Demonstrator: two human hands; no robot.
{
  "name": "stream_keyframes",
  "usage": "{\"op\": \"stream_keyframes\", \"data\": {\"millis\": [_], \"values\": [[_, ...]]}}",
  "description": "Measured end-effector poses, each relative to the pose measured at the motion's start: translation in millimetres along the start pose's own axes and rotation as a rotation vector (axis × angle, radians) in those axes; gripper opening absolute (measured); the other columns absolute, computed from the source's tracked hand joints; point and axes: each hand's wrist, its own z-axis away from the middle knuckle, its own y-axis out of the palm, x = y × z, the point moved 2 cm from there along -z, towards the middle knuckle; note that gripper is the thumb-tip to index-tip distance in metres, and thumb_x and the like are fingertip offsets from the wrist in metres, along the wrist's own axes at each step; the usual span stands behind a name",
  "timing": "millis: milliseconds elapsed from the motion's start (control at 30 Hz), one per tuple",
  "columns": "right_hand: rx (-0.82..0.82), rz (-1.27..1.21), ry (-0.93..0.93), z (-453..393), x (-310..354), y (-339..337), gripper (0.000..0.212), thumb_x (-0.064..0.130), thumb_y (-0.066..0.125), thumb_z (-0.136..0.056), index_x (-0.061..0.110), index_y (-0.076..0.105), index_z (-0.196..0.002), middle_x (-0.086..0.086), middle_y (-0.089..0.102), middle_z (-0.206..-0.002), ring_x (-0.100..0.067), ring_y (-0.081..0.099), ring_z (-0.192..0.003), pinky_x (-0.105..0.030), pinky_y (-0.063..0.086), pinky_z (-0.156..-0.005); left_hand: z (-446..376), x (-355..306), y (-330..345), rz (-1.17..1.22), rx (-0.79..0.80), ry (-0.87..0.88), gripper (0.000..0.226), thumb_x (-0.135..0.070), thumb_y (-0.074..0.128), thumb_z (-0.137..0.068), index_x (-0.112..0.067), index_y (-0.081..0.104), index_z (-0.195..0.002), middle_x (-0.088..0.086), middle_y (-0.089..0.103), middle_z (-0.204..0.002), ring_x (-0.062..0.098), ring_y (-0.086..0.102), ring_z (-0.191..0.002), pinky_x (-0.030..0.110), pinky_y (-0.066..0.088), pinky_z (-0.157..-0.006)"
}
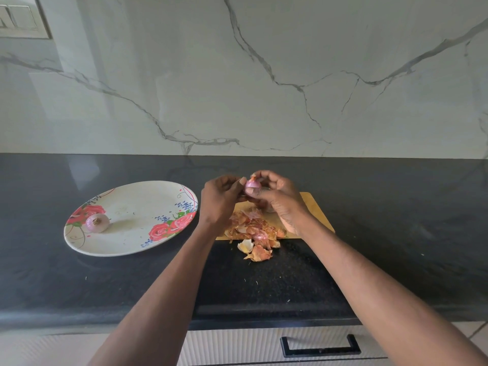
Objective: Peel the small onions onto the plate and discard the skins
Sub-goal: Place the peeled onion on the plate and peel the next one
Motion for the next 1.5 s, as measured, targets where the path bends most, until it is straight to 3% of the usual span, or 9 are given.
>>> {"op": "stream_keyframes", "data": {"millis": [133, 300, 767, 900, 1000, 1067, 1233, 1367, 1500], "values": [[-0.074, 0.079, -0.059, -0.7, -2.2, 2.7, 0.021, 0.010, 0.082, -0.080, 0.015, 0.066, -0.092, -0.004, 0.071, -0.095, -0.021, 0.071, -0.088, -0.037, 0.059, -0.072, 2.9, -2.7, 4.6, -0.267, -0.017, 0.104, 0.026, -0.033, 0.060, -0.101, -0.009, 0.068, -0.104, 0.000, 0.074, -0.092, 0.008, 0.071, -0.082, 0.027, 0.057, -0.072], [-0.088, 0.113, -0.083, 0.4, 0.4, 4.6, 0.023, 0.010, 0.082, -0.081, 0.012, 0.067, -0.099, -0.005, 0.073, -0.102, -0.030, 0.071, -0.095, -0.051, 0.060, -0.084, 3.7, -5.9, 4.7, -0.356, -0.031, 0.170, 0.020, -0.026, 0.055, -0.103, -0.010, 0.067, -0.102, 0.001, 0.073, -0.091, 0.014, 0.070, -0.082, 0.038, 0.059, -0.075], [-0.071, -0.123, 0.020, 6.4, 7.6, 8.2, 0.025, -0.003, 0.072, -0.083, 0.015, 0.073, -0.101, -0.012, 0.073, -0.107, -0.029, 0.073, -0.094, -0.020, 0.054, -0.061, -1.4, -1.7, -1.9, -0.034, -0.122, -0.061, 0.018, -0.013, 0.054, -0.104, -0.007, 0.064, -0.090, 0.016, 0.074, -0.081, 0.027, 0.076, -0.073, 0.049, 0.062, -0.077], [-0.051, -0.252, 0.034, 0.2, 5.5, 2.8, 0.027, -0.008, 0.067, -0.084, 0.012, 0.072, -0.103, -0.014, 0.070, -0.111, -0.030, 0.072, -0.096, -0.033, 0.060, -0.078, -3.7, 0.3, -8.3, -0.049, -0.221, -0.113, 0.024, -0.007, 0.048, -0.103, -0.005, 0.066, -0.086, 0.016, 0.073, -0.079, 0.026, 0.075, -0.069, 0.046, 0.063, -0.075], [-0.039, -0.298, 0.041, -4.7, 1.8, -0.9, 0.036, -0.012, 0.066, -0.083, 0.011, 0.071, -0.110, -0.016, 0.067, -0.119, -0.033, 0.071, -0.105, -0.042, 0.056, -0.096, -3.3, -0.9, -10.5, -0.186, -0.193, -0.090, 0.030, 0.005, 0.049, -0.093, 0.001, 0.067, -0.116, 0.014, 0.075, -0.097, 0.022, 0.074, -0.084, 0.042, 0.061, -0.084], [-0.042, -0.281, 0.040, -5.0, 0.9, -1.2, 0.041, -0.015, 0.064, -0.081, 0.013, 0.072, -0.110, -0.016, 0.066, -0.120, -0.034, 0.070, -0.108, -0.040, 0.055, -0.097, -2.0, -3.4, -9.2, -0.304, -0.135, -0.069, 0.041, 0.006, 0.050, -0.088, -0.003, 0.069, -0.123, 0.008, 0.075, -0.109, 0.020, 0.071, -0.097, 0.039, 0.058, -0.090], [-0.057, -0.245, 0.026, -4.6, 0.3, -1.4, 0.043, -0.017, 0.064, -0.078, 0.018, 0.071, -0.101, -0.011, 0.067, -0.110, -0.024, 0.066, -0.102, -0.039, 0.053, -0.092, -1.0, -6.1, -7.5, -0.285, -0.112, -0.048, 0.027, -0.010, 0.053, -0.095, -0.012, 0.077, -0.108, 0.000, 0.076, -0.101, 0.008, 0.068, -0.085, 0.031, 0.057, -0.078], [-0.085, -0.204, 0.041, -5.5, -1.7, -3.5, 0.034, -0.004, 0.077, -0.078, 0.014, 0.069, -0.106, -0.010, 0.074, -0.107, -0.030, 0.071, -0.103, -0.040, 0.058, -0.087, -1.3, -3.0, -8.2, -0.175, -0.053, -0.024, 0.017, -0.023, 0.062, -0.097, -0.018, 0.077, -0.101, -0.001, 0.078, -0.085, 0.019, 0.073, -0.086, 0.047, 0.058, -0.089], [-0.111, -0.180, 0.081, -2.3, 0.7, -2.2, 0.039, 0.022, 0.086, -0.073, 0.008, 0.067, -0.104, -0.016, 0.076, -0.097, -0.025, 0.073, -0.082, -0.036, 0.056, -0.069, 2.9, -12.0, -3.3, 0.001, 0.012, 0.019, 0.021, -0.012, 0.061, -0.098, -0.012, 0.076, -0.113, 0.004, 0.078, -0.096, 0.021, 0.075, -0.093, 0.036, 0.059, -0.086]]}}
